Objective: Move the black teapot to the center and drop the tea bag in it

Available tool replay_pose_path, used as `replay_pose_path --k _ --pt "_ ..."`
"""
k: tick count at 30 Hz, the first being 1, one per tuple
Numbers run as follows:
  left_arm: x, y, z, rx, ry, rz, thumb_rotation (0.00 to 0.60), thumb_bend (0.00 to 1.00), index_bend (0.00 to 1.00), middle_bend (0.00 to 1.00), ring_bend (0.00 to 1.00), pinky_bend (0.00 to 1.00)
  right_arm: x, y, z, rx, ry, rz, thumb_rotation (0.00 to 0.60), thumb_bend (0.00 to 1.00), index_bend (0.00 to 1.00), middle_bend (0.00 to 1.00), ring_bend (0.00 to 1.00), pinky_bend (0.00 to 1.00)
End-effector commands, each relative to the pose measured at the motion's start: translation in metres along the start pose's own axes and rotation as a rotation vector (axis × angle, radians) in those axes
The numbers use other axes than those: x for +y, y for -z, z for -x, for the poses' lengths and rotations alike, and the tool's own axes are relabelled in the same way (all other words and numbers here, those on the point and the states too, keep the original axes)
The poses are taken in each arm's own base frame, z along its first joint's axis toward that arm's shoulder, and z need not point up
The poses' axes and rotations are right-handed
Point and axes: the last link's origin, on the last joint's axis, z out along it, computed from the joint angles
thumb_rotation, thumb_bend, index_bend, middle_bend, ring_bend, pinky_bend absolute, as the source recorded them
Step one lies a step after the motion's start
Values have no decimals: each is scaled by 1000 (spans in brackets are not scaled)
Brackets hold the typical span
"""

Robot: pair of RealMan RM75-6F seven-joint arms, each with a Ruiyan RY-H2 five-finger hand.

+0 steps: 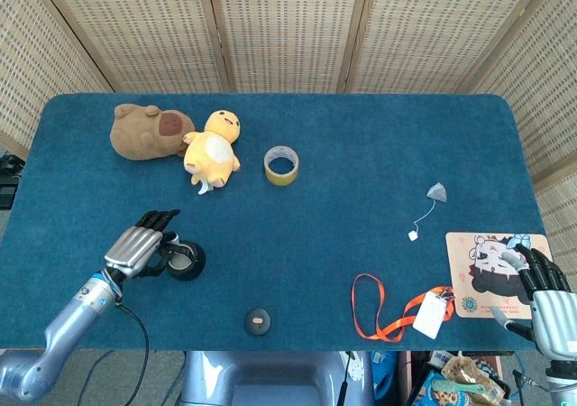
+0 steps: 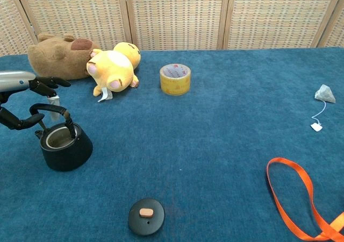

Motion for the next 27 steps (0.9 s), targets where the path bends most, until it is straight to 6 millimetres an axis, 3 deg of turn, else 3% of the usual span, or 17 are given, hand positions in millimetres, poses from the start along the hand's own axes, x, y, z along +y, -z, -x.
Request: replay_pose_path --k 1,27 --pt "1 2 1 10 6 1 600 571 482 0 0 0 0 0 0 1 0 0 600 151 225 166 129 209" --pt "0 6 8 27 34 -1 600 574 538 17 0 0 0 2 -1 1 -5 1 600 151 225 166 130 209"
